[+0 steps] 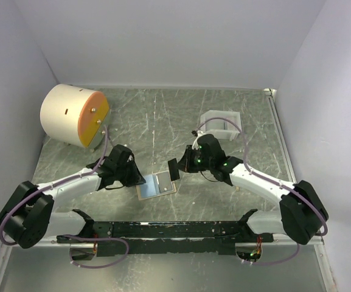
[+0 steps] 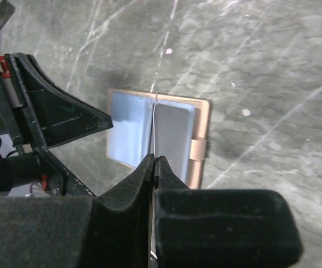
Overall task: Put the credit cards into the card holder
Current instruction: Insert the credit card into the card holder.
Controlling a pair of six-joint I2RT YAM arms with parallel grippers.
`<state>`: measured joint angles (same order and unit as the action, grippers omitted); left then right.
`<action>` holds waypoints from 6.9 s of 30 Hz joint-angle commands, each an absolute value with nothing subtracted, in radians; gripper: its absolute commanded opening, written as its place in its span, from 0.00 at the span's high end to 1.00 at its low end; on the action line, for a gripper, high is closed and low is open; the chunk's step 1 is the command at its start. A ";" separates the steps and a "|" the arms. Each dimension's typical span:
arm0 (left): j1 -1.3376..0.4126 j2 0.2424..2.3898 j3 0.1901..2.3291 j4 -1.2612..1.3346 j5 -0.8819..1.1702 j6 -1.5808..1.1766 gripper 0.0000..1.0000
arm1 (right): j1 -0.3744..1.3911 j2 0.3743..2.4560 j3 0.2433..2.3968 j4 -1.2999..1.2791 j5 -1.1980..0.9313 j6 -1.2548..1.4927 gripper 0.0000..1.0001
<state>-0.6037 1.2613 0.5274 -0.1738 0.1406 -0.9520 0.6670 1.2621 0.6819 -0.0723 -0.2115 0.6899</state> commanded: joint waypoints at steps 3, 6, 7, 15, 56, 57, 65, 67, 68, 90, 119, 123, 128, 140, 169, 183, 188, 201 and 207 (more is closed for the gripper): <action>-0.554 1.203 0.497 -0.269 0.116 -0.914 0.83 | 0.740 1.330 0.689 0.043 -0.242 0.764 1.00; -0.536 1.178 0.466 -0.253 0.142 -0.916 0.84 | 0.790 1.381 0.730 0.038 -0.212 0.771 1.00; -0.530 1.175 0.455 -0.244 0.155 -0.916 0.85 | 0.801 1.395 0.740 0.038 -0.204 0.769 1.00; -0.501 1.195 0.399 -0.160 0.226 -0.907 0.87 | 0.833 1.476 0.764 0.053 -0.169 0.755 1.00; -0.496 1.225 0.343 -0.135 0.220 -0.910 0.87 | 0.867 1.514 0.737 0.105 -0.136 0.711 1.00; -0.496 1.227 0.343 -0.133 0.222 -0.911 0.87 | 0.862 1.513 0.731 0.120 -0.150 0.708 1.00; -0.496 1.212 0.334 -0.122 0.227 -0.914 0.87 | 0.784 1.524 0.649 0.289 -0.281 0.742 1.00; -0.497 1.217 0.336 -0.121 0.231 -0.914 0.87 | 0.772 1.529 0.635 0.320 -0.305 0.747 1.00; -0.496 1.221 0.338 -0.122 0.232 -0.913 0.87 | 0.769 1.530 0.630 0.330 -0.307 0.747 1.00; -0.496 1.226 0.331 -0.117 0.236 -0.913 0.88 | 0.743 1.621 0.569 0.484 -0.359 0.803 1.00; -0.497 1.226 0.318 -0.097 0.239 -0.922 0.88 | 0.743 1.711 0.491 0.661 -0.401 0.949 1.00; -0.496 1.223 0.314 -0.095 0.238 -0.924 0.88 | 0.743 1.700 0.469 0.676 -0.368 0.973 1.00; -0.497 1.222 0.322 -0.108 0.237 -0.918 0.88 | 0.743 1.677 0.428 0.713 -0.318 1.002 1.00; -0.497 1.202 0.301 -0.100 0.241 -0.935 0.88 | 0.744 1.639 0.406 0.706 -0.254 1.026 1.00; -0.497 1.210 0.299 -0.089 0.243 -0.939 0.88 | 0.775 1.731 0.357 0.889 -0.305 1.063 1.00; -0.497 1.202 0.286 -0.074 0.248 -0.946 0.88 | 0.775 1.777 0.387 0.950 -0.336 1.104 1.00; -0.497 1.206 0.284 -0.071 0.250 -0.946 0.88 | 0.767 1.761 0.385 0.956 -0.337 1.104 1.00; -0.496 1.225 0.287 -0.058 0.258 -0.943 0.88 | 0.762 1.808 0.406 0.952 -0.357 1.099 0.98; -0.497 1.230 0.287 -0.052 0.263 -0.942 0.88 | 0.770 1.779 0.443 0.813 -0.320 1.053 0.86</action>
<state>-0.4961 1.2007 0.3191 -0.0025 0.2680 -0.9558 0.7616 1.7977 0.4107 0.9314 -0.3511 1.1099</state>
